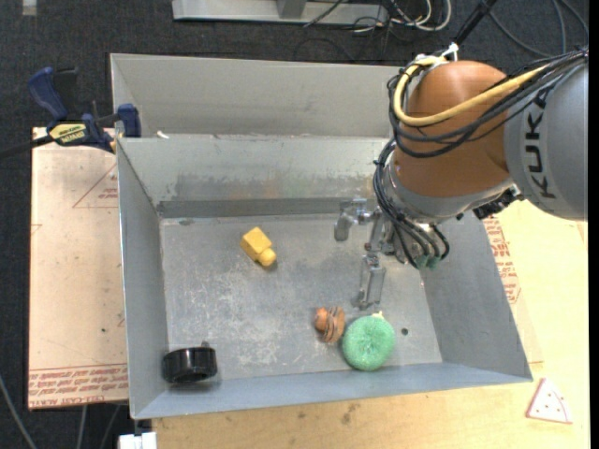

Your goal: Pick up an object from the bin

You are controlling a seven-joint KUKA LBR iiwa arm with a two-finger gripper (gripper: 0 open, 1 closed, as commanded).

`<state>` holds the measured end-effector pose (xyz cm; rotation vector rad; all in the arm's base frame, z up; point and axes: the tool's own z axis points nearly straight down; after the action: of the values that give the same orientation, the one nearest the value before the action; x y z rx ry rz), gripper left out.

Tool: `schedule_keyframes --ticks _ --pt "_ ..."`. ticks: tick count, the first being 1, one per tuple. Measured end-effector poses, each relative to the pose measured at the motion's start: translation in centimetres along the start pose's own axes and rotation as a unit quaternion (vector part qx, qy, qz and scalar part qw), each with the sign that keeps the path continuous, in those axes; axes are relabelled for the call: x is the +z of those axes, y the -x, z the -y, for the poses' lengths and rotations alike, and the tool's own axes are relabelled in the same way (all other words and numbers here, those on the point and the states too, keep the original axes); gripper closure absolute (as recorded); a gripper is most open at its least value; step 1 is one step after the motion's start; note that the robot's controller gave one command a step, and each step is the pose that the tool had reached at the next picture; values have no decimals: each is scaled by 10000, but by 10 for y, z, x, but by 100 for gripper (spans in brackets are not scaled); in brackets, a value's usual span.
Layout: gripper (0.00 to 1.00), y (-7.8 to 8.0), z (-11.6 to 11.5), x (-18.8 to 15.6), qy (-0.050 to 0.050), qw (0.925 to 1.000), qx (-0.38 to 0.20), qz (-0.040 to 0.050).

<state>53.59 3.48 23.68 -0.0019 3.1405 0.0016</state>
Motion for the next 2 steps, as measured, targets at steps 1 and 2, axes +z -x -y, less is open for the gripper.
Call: schedule_keyframes --ticks 1,2 --pt "0 -29 26 24 3 9998 -189 18" --pt "0 -35 51 78 -3 9988 -494 16"
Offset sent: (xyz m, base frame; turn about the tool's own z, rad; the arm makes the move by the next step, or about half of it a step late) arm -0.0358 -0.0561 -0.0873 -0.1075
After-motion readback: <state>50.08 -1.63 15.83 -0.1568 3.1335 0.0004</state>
